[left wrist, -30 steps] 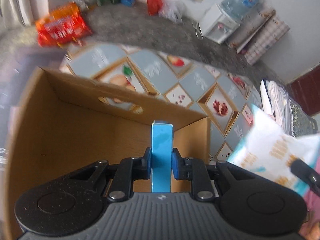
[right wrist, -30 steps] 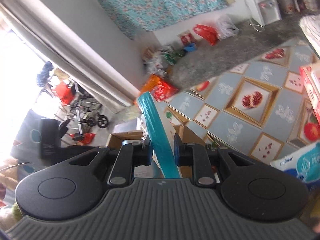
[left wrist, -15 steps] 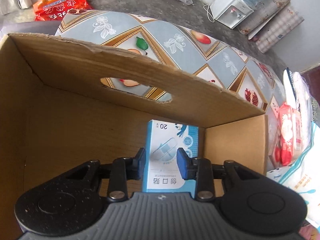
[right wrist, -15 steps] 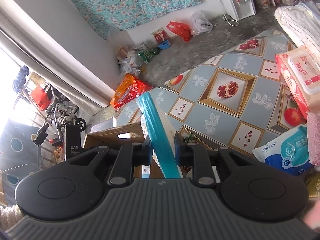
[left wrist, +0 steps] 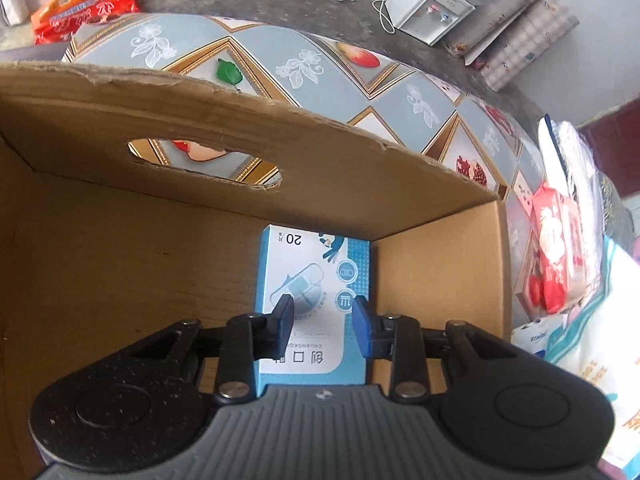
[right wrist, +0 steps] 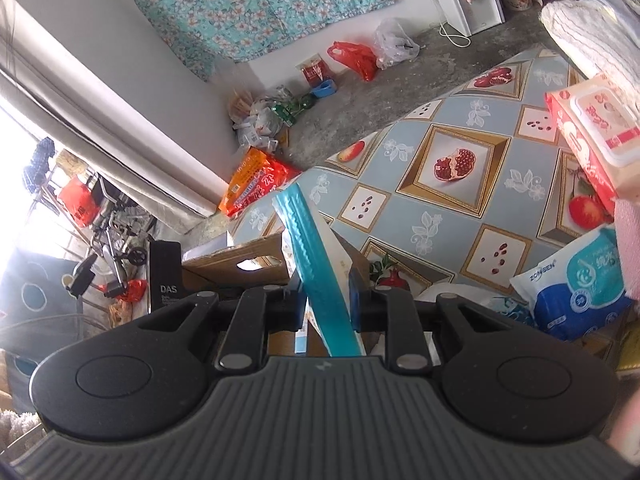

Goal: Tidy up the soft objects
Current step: 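Lower the bandage box into the cardboard box with the left tool while the right tool carries the swab bag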

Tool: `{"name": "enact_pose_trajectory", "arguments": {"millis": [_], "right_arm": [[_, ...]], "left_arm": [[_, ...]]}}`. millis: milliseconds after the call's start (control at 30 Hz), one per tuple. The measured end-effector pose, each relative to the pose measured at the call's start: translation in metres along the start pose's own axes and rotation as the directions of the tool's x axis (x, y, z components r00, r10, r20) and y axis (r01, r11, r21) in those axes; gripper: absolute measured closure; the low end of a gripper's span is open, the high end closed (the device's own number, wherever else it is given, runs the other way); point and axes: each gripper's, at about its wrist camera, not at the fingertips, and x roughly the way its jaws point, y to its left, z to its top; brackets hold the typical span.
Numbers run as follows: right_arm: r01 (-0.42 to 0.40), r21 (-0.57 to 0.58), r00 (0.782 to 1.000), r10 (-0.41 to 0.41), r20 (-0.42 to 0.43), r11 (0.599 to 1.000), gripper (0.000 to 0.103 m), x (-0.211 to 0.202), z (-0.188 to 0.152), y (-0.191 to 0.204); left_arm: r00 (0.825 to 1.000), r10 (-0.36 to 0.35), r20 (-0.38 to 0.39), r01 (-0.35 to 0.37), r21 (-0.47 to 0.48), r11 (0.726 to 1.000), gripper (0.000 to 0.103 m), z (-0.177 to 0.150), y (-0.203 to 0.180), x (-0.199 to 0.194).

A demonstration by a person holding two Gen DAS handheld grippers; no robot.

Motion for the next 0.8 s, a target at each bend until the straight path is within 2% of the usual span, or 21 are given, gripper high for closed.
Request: {"name": "enact_pose_trajectory", "arguments": {"millis": [167,233,333,467,600,733,800], "right_arm": [[-0.017,0.025,1.000,0.017,0.012,1.000,0.083,-0.002,-0.005,-0.004],[-0.021,0.030,1.000,0.020,0.015,0.999,0.083,-0.004,-0.007,-0.005],[-0.023,0.038,1.000,0.022,0.017,0.999,0.083,-0.006,-0.010,-0.008],[-0.023,0.047,1.000,0.022,0.019,0.999,0.082,-0.009,-0.013,-0.012],[-0.026,0.058,1.000,0.025,0.019,0.998,0.082,-0.009,-0.015,-0.015],[-0.032,0.046,0.999,0.031,0.018,0.998,0.082,-0.009,-0.013,-0.014],[-0.039,0.032,0.999,0.038,0.015,0.999,0.082,-0.007,-0.010,-0.010]], "left_arm": [[0.996,0.036,0.080,-0.037,0.011,0.999,0.059,0.000,-0.004,-0.018],[0.995,0.069,0.077,-0.068,-0.012,0.998,0.059,0.002,-0.001,-0.016],[0.993,0.111,0.030,-0.109,-0.066,0.992,0.059,0.004,0.007,-0.004],[0.998,0.066,-0.003,-0.066,-0.112,0.992,0.061,0.003,0.012,0.006],[0.999,0.048,-0.013,-0.049,-0.088,0.995,0.058,-0.002,0.005,0.012],[0.998,0.055,0.003,-0.055,-0.090,0.994,0.055,-0.002,0.003,0.004],[0.998,0.059,0.031,-0.056,-0.097,0.994,0.048,-0.002,0.003,-0.008]]}}
